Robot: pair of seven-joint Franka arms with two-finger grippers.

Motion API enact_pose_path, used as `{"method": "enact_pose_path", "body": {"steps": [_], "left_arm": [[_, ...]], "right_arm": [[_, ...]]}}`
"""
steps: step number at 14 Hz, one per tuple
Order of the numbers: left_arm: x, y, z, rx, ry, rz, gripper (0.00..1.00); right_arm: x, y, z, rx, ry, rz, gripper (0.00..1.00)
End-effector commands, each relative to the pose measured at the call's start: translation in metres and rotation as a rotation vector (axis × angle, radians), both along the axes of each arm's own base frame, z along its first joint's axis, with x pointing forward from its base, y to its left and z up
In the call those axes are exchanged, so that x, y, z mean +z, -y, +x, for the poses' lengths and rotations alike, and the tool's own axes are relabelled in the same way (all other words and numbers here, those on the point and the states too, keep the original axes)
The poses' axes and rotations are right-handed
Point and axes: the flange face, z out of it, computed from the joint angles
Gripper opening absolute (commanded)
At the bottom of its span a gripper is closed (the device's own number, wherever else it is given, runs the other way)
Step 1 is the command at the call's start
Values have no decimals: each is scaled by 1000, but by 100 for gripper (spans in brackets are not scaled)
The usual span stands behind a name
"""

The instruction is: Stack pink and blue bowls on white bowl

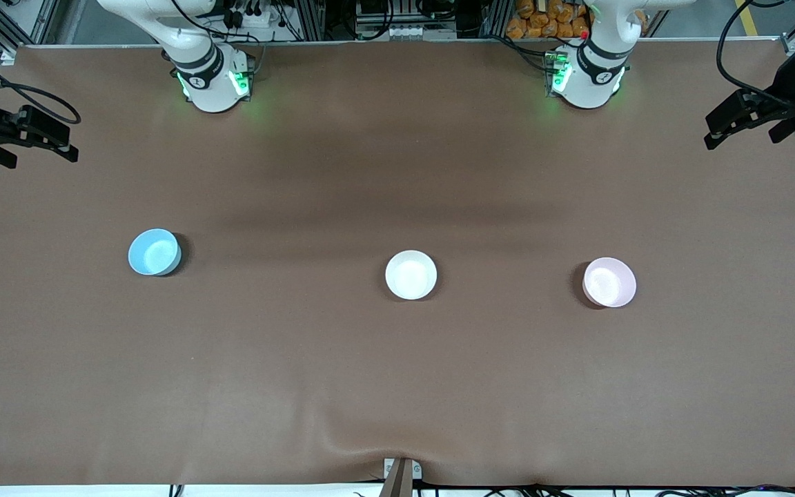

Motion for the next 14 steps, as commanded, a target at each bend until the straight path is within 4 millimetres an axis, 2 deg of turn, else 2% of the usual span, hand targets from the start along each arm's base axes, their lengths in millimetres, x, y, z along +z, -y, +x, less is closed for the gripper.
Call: {"method": "enact_pose_path", "body": {"steps": [1, 4, 5, 8, 14], "left_arm": [[1, 1, 4, -31, -15, 24, 100], [1, -12, 12, -53, -17, 13, 100], [5, -29, 20, -25, -9, 2, 100], [-2, -12, 24, -67, -25, 4, 100], [-15, -16, 34, -72, -5, -23, 100]], "right_arm": [[2, 2, 1, -3, -5, -10, 100], [1, 2, 2, -3, -8, -10, 100], [1, 2, 2, -3, -8, -10, 100], [0, 4, 1, -5, -15, -10, 100], [0, 4, 1, -5, -17, -10, 100]]}}
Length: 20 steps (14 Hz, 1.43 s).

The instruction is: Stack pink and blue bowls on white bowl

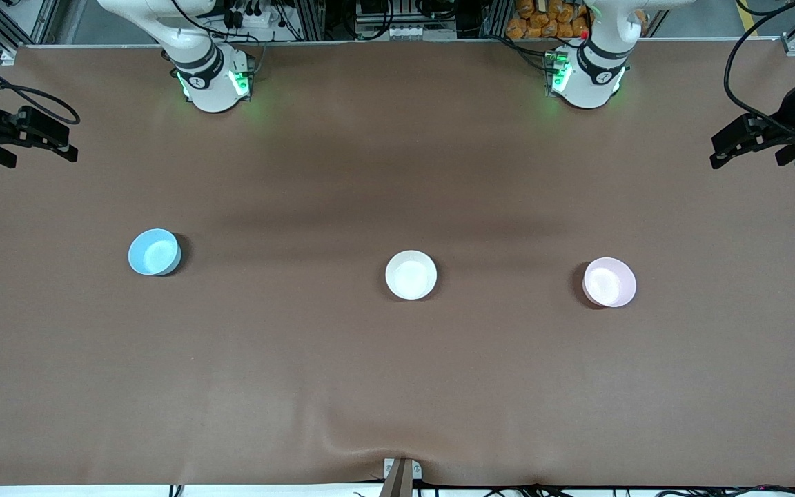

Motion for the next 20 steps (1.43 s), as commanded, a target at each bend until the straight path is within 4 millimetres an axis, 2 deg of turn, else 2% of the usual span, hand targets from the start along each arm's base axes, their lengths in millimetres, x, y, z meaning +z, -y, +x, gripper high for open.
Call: {"method": "enact_pose_path", "body": {"steps": [1, 9, 17, 20], "left_arm": [[2, -1, 4, -17, 16, -22, 100], [1, -4, 4, -25, 48, -23, 100], [-21, -8, -2, -32, 17, -20, 100], [-34, -13, 0, -22, 5, -20, 100]], "right_arm": [[2, 2, 0, -2, -9, -9, 100], [-3, 3, 3, -5, -19, -9, 100], [-4, 6, 4, 0, -20, -8, 100], [-4, 6, 4, 0, -20, -8, 100]]}}
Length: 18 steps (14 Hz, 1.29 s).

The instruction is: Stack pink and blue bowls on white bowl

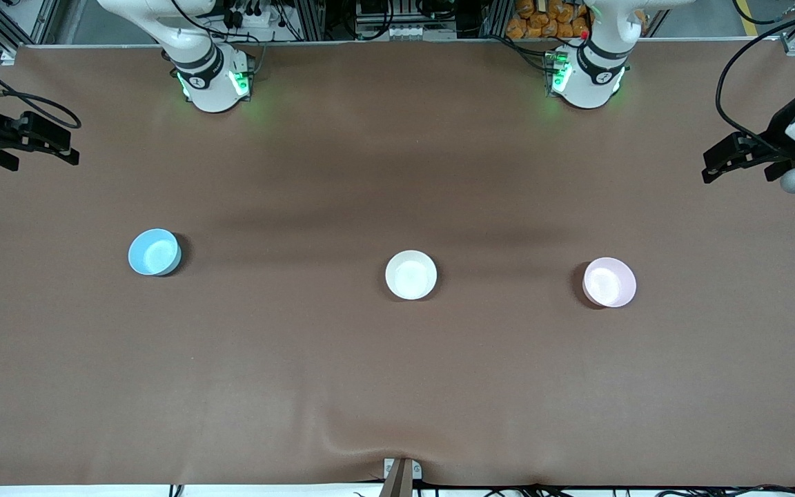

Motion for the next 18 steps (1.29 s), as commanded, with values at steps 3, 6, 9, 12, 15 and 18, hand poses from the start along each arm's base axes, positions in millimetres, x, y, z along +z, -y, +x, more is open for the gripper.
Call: {"method": "enact_pose_path", "body": {"steps": [3, 6, 9, 12, 15, 18], "left_arm": [[-12, -8, -3, -7, 22, -13, 100], [-23, -8, -1, -8, 32, -13, 100], [-37, -14, 3, -5, 55, -14, 100], [-45, -14, 6, -8, 61, -14, 100], [-63, -26, 9, -41, 82, -14, 100], [-79, -29, 10, -52, 91, -13, 100]], "right_arm": [[3, 3, 1, 4, -2, -8, 100], [3, 3, 1, 4, -2, -8, 100], [3, 3, 1, 4, -2, -8, 100], [3, 3, 1, 4, -2, -8, 100], [3, 3, 1, 4, -2, -8, 100], [3, 2, 1, 6, -4, -7, 100]]}}
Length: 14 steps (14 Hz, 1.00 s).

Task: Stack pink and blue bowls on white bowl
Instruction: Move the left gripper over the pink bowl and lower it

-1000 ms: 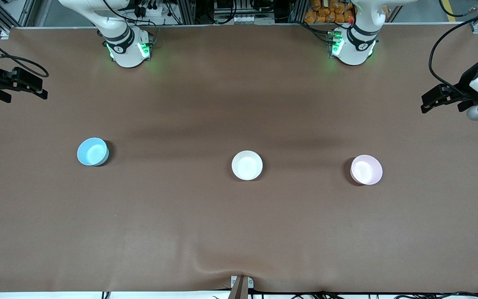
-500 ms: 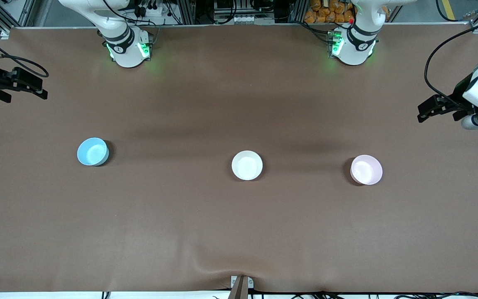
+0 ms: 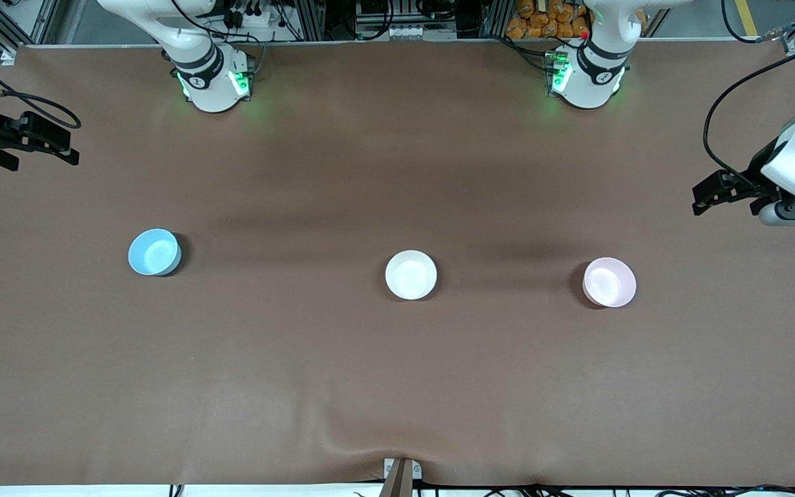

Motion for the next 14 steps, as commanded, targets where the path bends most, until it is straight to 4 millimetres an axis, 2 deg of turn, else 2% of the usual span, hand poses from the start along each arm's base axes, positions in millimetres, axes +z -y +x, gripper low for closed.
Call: {"method": "enact_pose_path", "body": {"steps": [1, 8, 14], "left_arm": [[-16, -4, -4, -13, 21, -12, 100], [-51, -4, -5, -13, 60, -12, 100], [-67, -5, -1, -54, 76, -7, 100]], "right_arm": [[3, 2, 1, 6, -3, -7, 100], [2, 3, -1, 5, -19, -8, 100], [1, 4, -2, 4, -25, -8, 100]]}}
